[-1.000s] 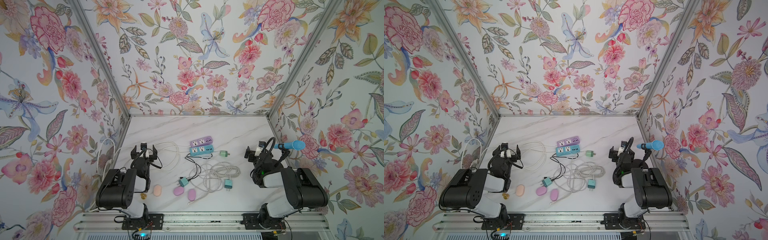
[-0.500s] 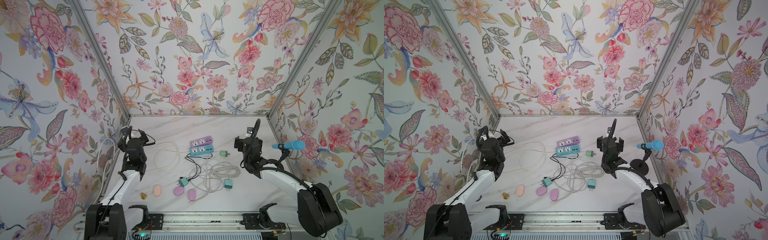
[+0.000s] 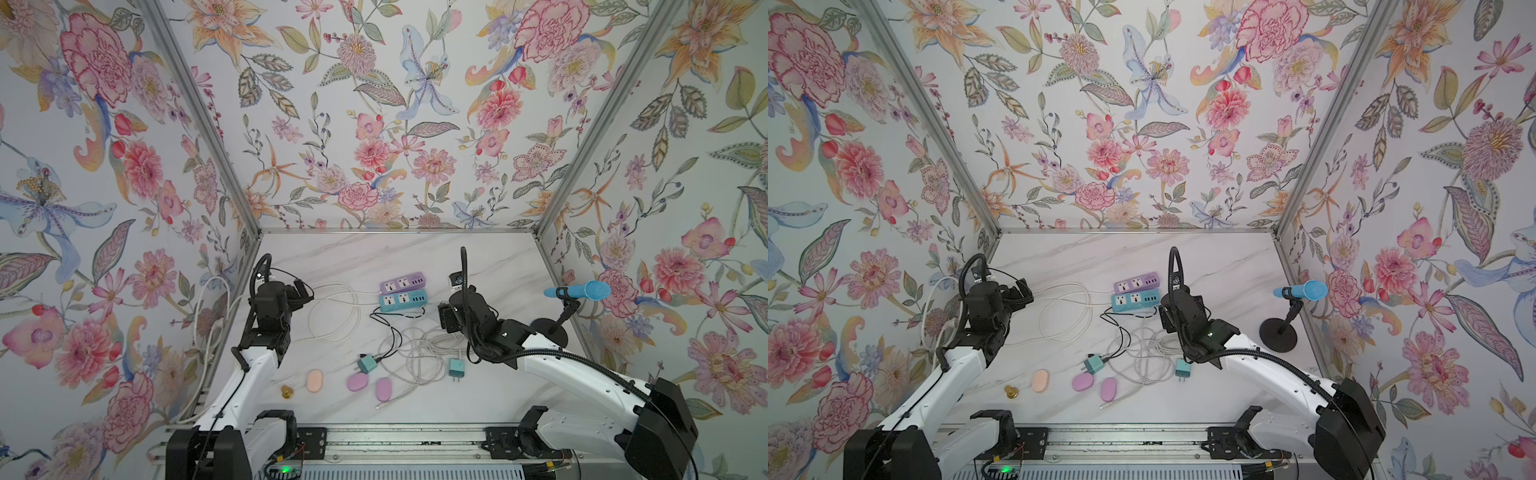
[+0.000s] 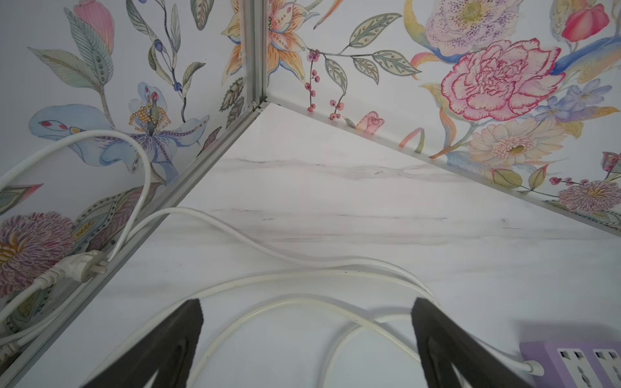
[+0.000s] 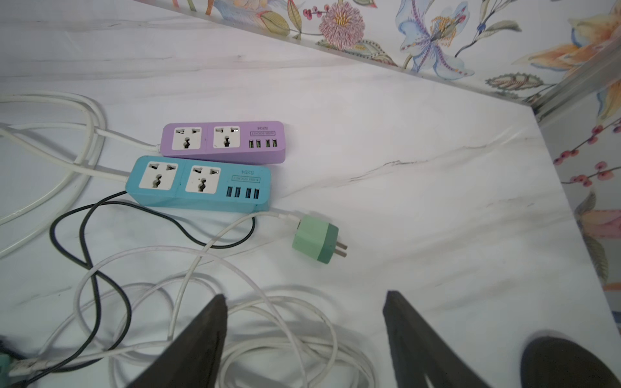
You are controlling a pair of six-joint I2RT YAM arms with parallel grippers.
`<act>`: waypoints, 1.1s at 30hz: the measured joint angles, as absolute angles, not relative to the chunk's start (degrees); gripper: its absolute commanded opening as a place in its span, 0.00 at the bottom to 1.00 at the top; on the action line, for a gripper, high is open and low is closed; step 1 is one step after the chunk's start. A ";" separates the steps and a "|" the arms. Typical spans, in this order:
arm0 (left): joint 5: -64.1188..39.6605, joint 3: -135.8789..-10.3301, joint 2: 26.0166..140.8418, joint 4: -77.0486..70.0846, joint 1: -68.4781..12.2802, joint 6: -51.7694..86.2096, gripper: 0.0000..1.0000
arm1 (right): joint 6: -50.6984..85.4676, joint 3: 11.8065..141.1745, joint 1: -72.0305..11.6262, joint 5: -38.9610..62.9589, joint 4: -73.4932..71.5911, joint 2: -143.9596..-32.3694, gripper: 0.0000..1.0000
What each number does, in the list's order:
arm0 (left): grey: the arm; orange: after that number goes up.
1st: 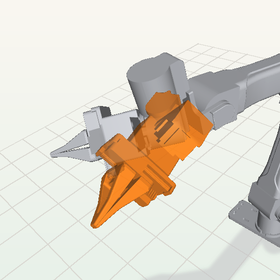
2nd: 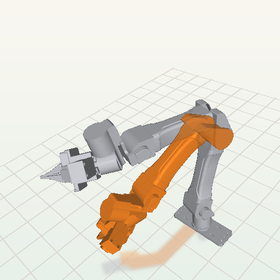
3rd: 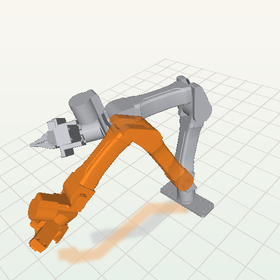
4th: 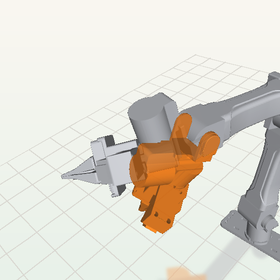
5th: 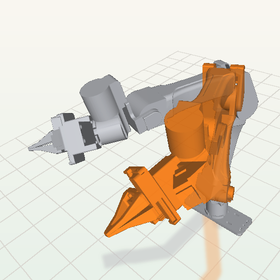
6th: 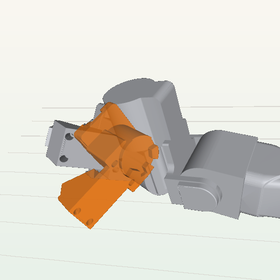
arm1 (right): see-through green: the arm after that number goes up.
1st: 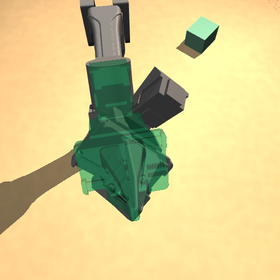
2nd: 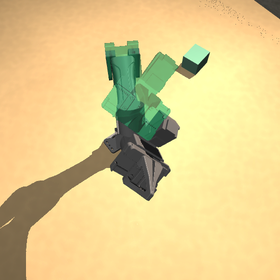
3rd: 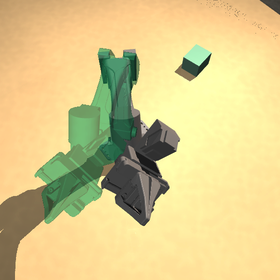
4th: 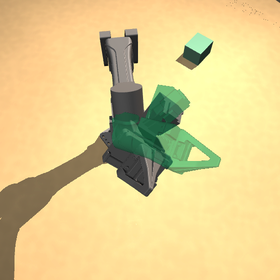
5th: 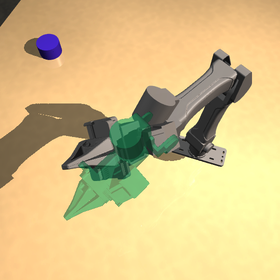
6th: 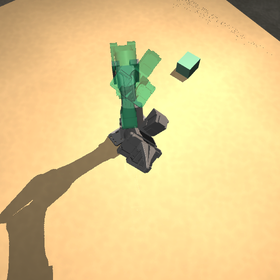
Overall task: Charge the bluetooth headset
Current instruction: Pick up the plug from the center of the board.
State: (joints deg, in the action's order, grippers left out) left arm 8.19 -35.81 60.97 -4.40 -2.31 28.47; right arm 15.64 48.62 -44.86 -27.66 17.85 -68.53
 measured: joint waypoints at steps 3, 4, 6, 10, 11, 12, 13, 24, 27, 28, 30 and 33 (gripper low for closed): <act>8.03 -40.99 61.82 0.14 -6.15 27.14 1.00 | 15.42 52.77 -42.02 -24.47 24.32 -69.84 0.46; 8.25 -42.54 61.82 1.17 -7.81 26.59 0.99 | 15.09 54.54 -40.75 -23.92 25.98 -70.81 0.47; 7.92 -45.19 61.47 2.57 -10.70 25.67 1.00 | 13.52 58.24 -38.28 -22.90 28.49 -73.76 0.58; 7.22 -46.72 60.18 4.58 -11.68 24.86 0.99 | 9.26 60.77 -35.77 -22.46 30.98 -79.90 0.68; 7.18 -46.89 60.10 5.08 -11.68 24.84 0.99 | 8.12 60.86 -35.68 -22.22 31.57 -81.82 0.69; 6.81 -47.00 60.10 5.65 -11.68 24.82 1.00 | 7.01 60.95 -35.70 -21.98 32.18 -83.61 0.69; 6.46 -47.16 60.16 6.37 -11.68 24.82 1.00 | 5.98 61.17 -35.70 -21.87 32.84 -85.60 0.69; 4.67 -50.41 62.98 10.39 -11.68 24.18 1.00 | -4.32 68.64 -36.36 -23.79 33.98 -102.00 0.66; 4.64 -50.41 63.53 10.85 -11.68 24.18 1.00 | -6.46 71.11 -36.34 -24.49 33.52 -105.69 0.67; 4.64 -50.41 63.68 10.96 -11.68 24.18 1.00 | -6.92 71.72 -36.34 -24.51 33.34 -106.74 0.67; 4.62 -50.41 63.88 11.09 -11.68 24.18 1.00 | -7.90 72.73 -36.10 -24.45 32.93 -109.10 0.64; 4.62 -50.41 63.92 11.40 -11.68 24.21 1.00 | -8.93 73.63 -35.09 -23.99 32.77 -111.37 0.51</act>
State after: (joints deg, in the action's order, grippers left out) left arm 4.62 -50.41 63.92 11.40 -11.68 24.21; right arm -8.93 73.63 -35.09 -23.99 32.77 -111.37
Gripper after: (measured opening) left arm 0.996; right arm 0.578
